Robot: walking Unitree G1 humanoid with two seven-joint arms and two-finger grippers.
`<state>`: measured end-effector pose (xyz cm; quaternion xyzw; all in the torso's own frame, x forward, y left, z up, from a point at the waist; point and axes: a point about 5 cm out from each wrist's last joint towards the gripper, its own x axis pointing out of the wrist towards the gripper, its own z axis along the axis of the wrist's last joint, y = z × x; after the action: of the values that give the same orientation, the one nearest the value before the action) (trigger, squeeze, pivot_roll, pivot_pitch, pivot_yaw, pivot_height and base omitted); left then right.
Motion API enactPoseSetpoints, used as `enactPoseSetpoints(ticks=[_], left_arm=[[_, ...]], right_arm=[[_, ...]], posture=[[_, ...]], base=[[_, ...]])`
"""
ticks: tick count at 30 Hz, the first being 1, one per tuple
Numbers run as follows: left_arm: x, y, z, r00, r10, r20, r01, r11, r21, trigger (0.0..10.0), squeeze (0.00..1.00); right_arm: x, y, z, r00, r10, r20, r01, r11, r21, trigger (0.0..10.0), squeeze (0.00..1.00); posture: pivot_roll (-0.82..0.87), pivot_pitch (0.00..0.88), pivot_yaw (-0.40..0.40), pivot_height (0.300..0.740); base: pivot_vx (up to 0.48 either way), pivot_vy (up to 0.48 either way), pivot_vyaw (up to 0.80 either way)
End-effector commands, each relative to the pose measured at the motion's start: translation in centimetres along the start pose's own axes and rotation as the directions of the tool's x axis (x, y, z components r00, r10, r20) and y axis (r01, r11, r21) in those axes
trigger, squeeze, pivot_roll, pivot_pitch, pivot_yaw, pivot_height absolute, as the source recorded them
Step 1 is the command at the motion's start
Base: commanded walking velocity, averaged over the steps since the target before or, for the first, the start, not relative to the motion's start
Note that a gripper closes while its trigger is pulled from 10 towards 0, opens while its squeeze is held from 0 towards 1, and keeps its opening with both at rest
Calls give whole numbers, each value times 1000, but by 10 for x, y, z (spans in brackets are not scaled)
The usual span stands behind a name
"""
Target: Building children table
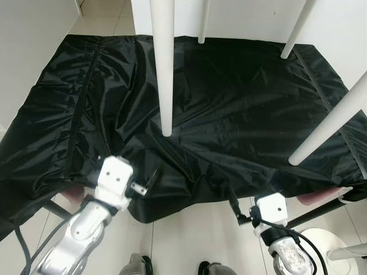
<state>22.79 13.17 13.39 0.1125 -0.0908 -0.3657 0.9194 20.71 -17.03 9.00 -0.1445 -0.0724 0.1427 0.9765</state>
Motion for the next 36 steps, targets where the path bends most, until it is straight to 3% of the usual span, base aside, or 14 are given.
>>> enactPoseSetpoints(ticks=[1, 5, 9, 12, 14, 18, 19, 23, 28, 30, 34, 36], left_arm=[[-3, -5, -4, 999, -50, -11, 50, 999, 15, 10000, 0], [-18, -11, -18, 992, -117, -47, 119, 992, 39, 10000, 0], [-24, -12, -21, 989, -141, -53, 143, 988, 54, 10000, 0], [-39, -16, -29, 978, -190, -80, 197, 977, 78, 10000, 0], [-39, -16, -29, 978, -190, -80, 197, 977, 78, 10000, 0], [-59, -22, -51, 951, -264, -161, 282, 954, 103, 10000, 0], [-66, -24, -61, 942, -273, -197, 294, 952, 90, 10000, 0], [-71, -26, -66, 936, -276, -219, 298, 951, 78, 10000, 0], [-92, -33, -97, 892, -295, -342, 324, 946, 28, 10000, 0], [-92, -33, -97, 892, -295, -342, 324, 946, 28, 10000, 0], [-101, -34, -121, 866, -266, -423, 298, 955, 8, 10000, 0], [-101, -34, -121, 866, -266, -423, 298, 955, 8, 10000, 0]], right_arm=[[-3, 4, -4, 1000, 21, -7, -21, 1000, 14, 10000, 0], [-8, 15, -15, 984, 176, -41, -177, 984, -19, 10000, 0], [-12, 15, -20, 976, 210, -60, -212, 977, -29, 10000, 0], [-22, 15, -37, 954, 271, -125, -279, 959, -49, 10000, 0], [-22, 15, -37, 954, 271, -125, -279, 959, -49, 10000, 0], [-39, 13, -66, 920, 310, -239, -329, 943, -43, 10000, 0], [-44, 12, -76, 910, 304, -282, -326, 945, -33, 10000, 0], [-47, 12, -82, 903, 299, -307, -322, 946, -26, 10000, 0], [-63, 11, -114, 847, 262, -463, -285, 958, 21, 10000, 0], [-63, 11, -114, 847, 262, -463, -285, 958, 21, 10000, 0], [-74, 12, -134, 793, 210, -572, -214, 975, 62, 10000, 0], [-74, 12, -134, 793, 210, -572, -214, 975, 62, 10000, 0]], posture=[[-2, 144, 5, 740], [4, 140, -2, 740], [5, 140, -5, 740], [12, 143, -13, 740], [12, 143, -13, 740], [14, 142, -13, 740], [12, 140, -13, 740], [12, 140, -13, 740], [9, 136, -11, 740], [9, 136, -11, 740], [6, 127, -6, 740], [6, 127, -6, 740]], base=[[0, 0, 0], [0, 0, 0], [0, 0, 0], [0, 0, 0], [0, 0, 0], [0, 0, 0], [0, 0, 0], [0, 0, 0], [0, 0, 0], [0, 0, 0], [0, 0, 0], [0, 0, 0]])
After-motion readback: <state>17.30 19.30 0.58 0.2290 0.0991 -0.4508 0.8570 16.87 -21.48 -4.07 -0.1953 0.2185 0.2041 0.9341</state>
